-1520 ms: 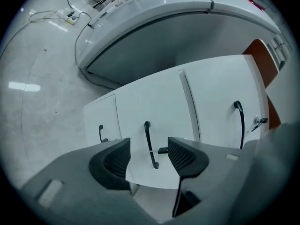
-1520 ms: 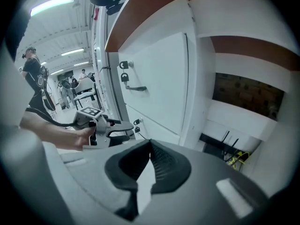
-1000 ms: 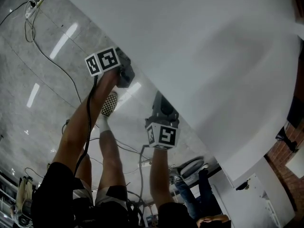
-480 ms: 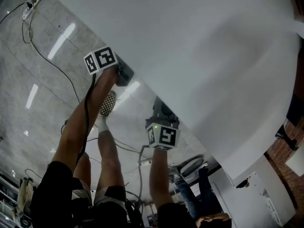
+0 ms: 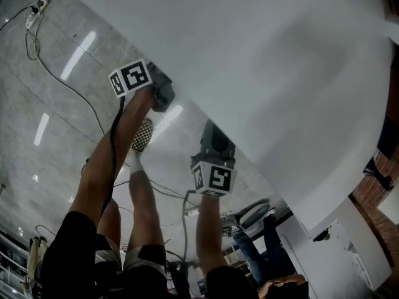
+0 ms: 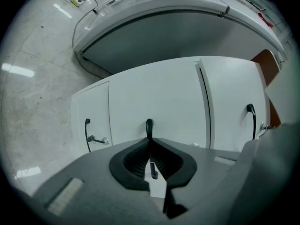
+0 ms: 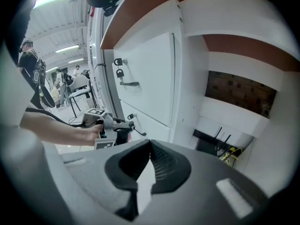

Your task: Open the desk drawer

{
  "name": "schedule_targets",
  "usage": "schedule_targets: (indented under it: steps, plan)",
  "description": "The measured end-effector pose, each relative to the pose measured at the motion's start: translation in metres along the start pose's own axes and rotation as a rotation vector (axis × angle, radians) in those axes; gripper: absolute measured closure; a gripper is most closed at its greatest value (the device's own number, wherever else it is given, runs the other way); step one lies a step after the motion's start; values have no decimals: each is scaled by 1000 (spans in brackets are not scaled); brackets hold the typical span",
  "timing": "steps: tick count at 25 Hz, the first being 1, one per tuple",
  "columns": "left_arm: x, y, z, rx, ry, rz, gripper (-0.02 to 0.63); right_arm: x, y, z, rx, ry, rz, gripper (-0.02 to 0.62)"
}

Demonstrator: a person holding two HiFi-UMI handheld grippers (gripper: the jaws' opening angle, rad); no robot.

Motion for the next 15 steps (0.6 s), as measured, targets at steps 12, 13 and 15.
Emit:
schedule_targets:
  steps: [12,13,15]
  plan:
    - [21,4,-6,17,0,-1,587,17,5,-14,-13,36,9,591]
    - [26,4,-7,18,-2,-2,587,20,6,-17,-15,39,11,591]
    - [40,5,-10,20,-6,-4,588,27,9,-25,-22,47,17,591]
Point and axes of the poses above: the fingertips, and each gripper's own axes: x backward along the fingers, z to its right, y out of its underside, the point moved 6 cm from there along x, backward along the fingers, and after that the axes turned 6 degrees about x, right-handed, at the moved point
